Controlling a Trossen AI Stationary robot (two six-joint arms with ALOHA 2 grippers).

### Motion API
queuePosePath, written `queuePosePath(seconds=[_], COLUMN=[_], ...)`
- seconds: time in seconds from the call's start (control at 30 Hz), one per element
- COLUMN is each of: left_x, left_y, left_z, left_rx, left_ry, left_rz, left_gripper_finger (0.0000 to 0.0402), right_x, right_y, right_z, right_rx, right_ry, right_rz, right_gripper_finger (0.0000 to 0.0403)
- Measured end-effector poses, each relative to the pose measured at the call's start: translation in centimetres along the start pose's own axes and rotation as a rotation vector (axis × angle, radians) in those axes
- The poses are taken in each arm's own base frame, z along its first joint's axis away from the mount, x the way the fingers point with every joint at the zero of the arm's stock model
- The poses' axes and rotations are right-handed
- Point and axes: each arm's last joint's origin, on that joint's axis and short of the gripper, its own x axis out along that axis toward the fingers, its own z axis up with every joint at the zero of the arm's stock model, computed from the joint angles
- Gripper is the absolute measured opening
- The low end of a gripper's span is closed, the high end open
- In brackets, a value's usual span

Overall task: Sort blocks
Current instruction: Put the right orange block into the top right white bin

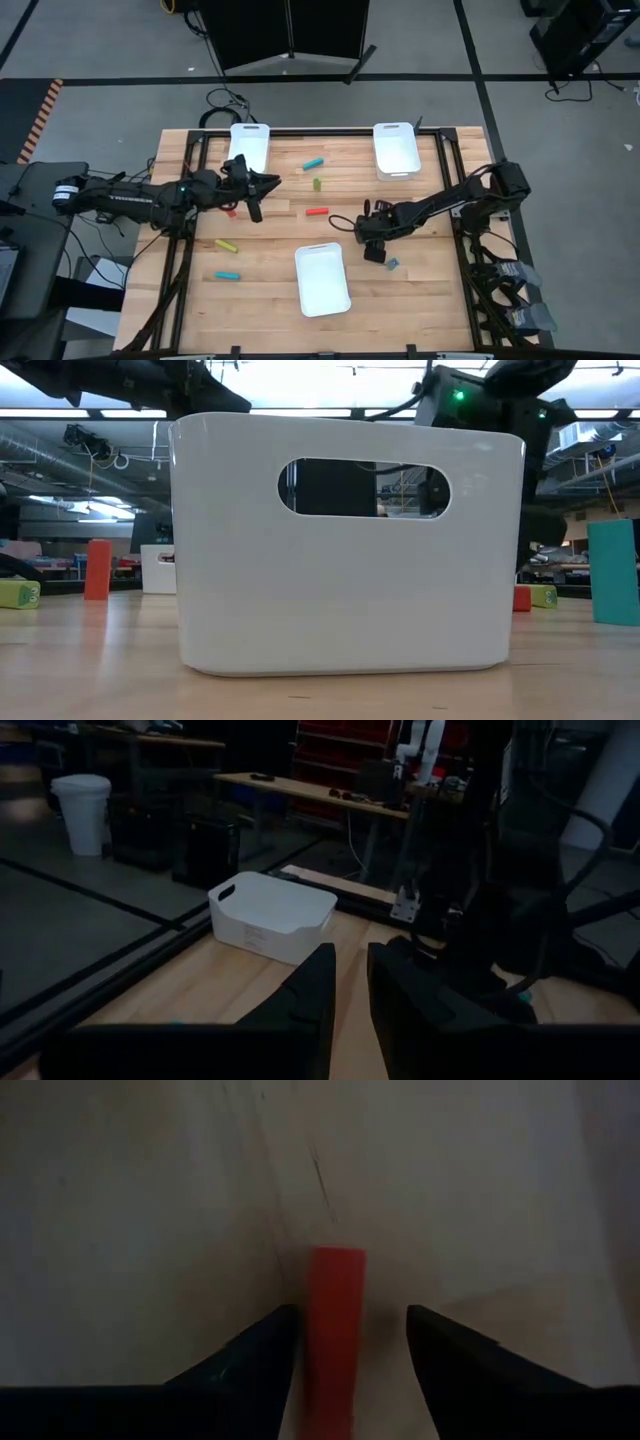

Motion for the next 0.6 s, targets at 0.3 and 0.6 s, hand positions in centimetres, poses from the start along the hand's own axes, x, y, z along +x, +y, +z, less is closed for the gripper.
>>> queuePosePath(seconds=[0.3,0.6], left_x=[-0.3,-0.3], left_y=[-0.2,-0.2], left_z=[0.1,0.1], left_rx=[-0.001,0.000], left_ry=[-0.004,0.000], left_rz=[-0.016,-0.015], left_gripper_finger=[0.0071,0.0071], right_x=[0.4,-1.9], right_y=[0.1,-0.8], right_z=[0.0,0.0], right_rx=[-0.006,0.002], right_ry=[0.014,-0.075], right_rz=[0.016,-0.039], right_gripper_finger=[0.0098,0.0070])
